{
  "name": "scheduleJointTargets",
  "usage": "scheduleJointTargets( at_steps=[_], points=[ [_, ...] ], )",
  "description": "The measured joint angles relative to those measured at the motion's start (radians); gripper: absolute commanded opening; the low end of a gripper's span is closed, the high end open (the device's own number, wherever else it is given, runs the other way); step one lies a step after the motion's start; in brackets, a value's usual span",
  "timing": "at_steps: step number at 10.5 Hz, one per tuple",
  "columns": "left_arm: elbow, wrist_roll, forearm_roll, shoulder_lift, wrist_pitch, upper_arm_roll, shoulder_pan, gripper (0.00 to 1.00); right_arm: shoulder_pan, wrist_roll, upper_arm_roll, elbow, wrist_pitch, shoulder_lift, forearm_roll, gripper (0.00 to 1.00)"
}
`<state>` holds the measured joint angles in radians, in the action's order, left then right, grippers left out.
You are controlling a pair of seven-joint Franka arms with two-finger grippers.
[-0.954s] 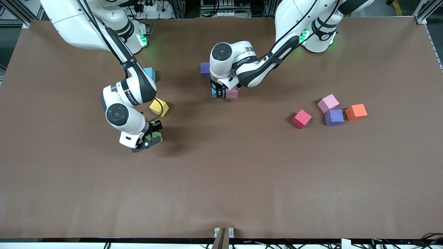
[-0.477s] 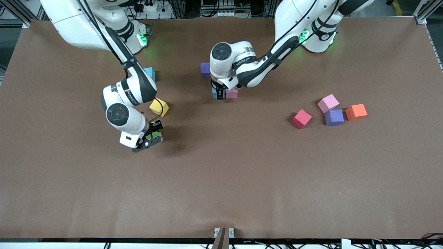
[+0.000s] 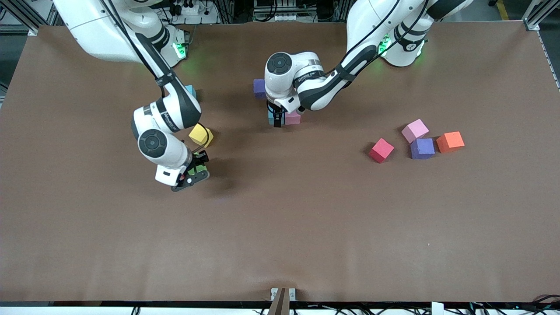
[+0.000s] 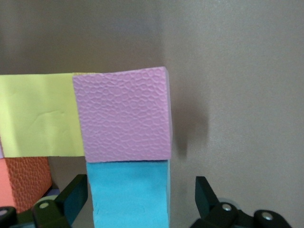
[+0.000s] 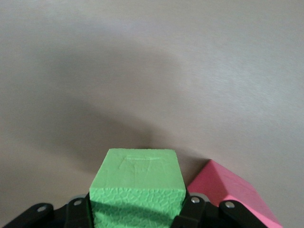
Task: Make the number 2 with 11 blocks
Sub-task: 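Stack green under cyan with the right gripper while the left gripper withdraws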
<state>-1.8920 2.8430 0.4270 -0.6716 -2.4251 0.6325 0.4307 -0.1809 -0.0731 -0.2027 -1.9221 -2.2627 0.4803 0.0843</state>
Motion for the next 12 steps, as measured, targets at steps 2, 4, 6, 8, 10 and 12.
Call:
scheduleJointTargets(
  at_steps=[2,4,6,8,10,12],
  points=[
    [0.002,-0.001,0.001,0.001,0.0,0.002,0.0,1.0,-0.004,-0.078,-0.008,0.0,0.013,-0.005,0.0,0.0],
    [0.002,-0.001,0.002,0.001,0.0,0.013,0.001,1.0,-0.005,-0.147,-0.01,-0.003,0.04,-0.017,0.0,0.0],
    [0.003,-0.001,0.002,0.002,0.0,0.029,0.0,1.0,-0.024,-0.162,-0.015,-0.038,0.046,-0.055,0.0,0.0],
    [0.006,-0.001,0.002,0.005,0.008,0.044,0.0,1.0,-0.034,-0.172,-0.017,-0.091,0.047,-0.111,0.0,0.0],
    [0.006,-0.014,0.002,0.014,0.022,0.048,-0.002,1.0,-0.02,-0.214,-0.014,-0.129,0.049,-0.157,0.0,0.0],
    [0.009,-0.032,0.002,0.03,0.07,0.087,-0.034,1.0,0.012,-0.262,-0.01,-0.147,0.05,-0.18,0.0,0.0]
  ],
)
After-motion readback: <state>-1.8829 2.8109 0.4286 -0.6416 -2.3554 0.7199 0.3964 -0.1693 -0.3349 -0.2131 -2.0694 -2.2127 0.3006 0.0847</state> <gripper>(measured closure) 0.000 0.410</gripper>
